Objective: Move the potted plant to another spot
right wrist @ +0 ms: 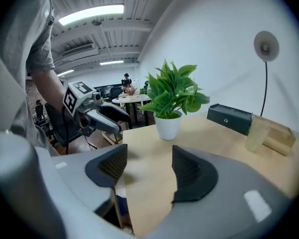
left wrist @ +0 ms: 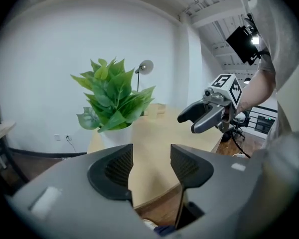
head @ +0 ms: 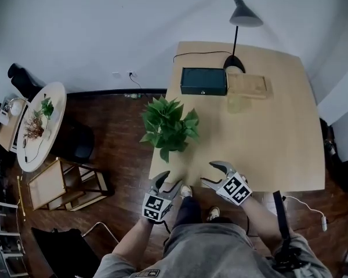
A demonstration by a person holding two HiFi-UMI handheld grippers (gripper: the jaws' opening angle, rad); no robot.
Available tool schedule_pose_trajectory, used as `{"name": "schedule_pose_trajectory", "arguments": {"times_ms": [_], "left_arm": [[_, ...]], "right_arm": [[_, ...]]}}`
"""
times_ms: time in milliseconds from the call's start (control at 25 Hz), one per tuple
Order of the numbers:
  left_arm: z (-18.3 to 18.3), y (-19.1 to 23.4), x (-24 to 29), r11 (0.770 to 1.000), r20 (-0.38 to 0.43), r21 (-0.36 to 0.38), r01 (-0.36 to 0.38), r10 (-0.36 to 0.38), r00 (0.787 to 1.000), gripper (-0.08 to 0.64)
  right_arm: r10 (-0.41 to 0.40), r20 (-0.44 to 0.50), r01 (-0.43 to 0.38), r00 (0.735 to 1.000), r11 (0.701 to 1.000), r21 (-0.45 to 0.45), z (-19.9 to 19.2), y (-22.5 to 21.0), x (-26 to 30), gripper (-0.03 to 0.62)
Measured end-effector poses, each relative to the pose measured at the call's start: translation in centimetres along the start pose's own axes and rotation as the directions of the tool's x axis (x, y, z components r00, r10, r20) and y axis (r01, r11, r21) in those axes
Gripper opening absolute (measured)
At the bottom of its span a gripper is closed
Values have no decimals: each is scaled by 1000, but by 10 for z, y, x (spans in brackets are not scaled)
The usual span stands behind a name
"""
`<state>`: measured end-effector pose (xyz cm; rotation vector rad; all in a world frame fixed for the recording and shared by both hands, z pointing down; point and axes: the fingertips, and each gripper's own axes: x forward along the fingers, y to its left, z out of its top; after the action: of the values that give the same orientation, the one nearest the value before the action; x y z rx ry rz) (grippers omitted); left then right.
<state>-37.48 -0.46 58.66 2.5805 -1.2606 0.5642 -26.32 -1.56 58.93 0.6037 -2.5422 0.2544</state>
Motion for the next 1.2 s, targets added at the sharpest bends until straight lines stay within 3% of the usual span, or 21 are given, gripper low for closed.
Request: {"name": "schedule_pose_trajectory", "arguments": {"times_ms": [160,480,600,720,1000,1200], "left_arm": [[27,-31,-5,1000,65,-8,17,-16,998,153],[57,-66,-13,993,118,-25,115,-111,987,3],[63,-68,-16,988,136,-36,150,-144,980,0],[69,-69,-21,980,155,-76,184,-171,973,0],[65,-70,-22,966,165,-145,212,-188,968,0],[66,-70,-22,965,166,-136,226,-203,965,0]], "right_arm": [[-5,48,4,999,1000,5,2,11,-24,246],[-43,126,34,991,997,75,19,29,-54,157],[-84,161,64,983,990,125,29,35,-65,110],[-144,197,105,970,975,194,36,37,-75,6],[-196,197,150,961,963,223,35,49,-81,6],[-218,201,170,955,958,231,38,46,-81,5]]}}
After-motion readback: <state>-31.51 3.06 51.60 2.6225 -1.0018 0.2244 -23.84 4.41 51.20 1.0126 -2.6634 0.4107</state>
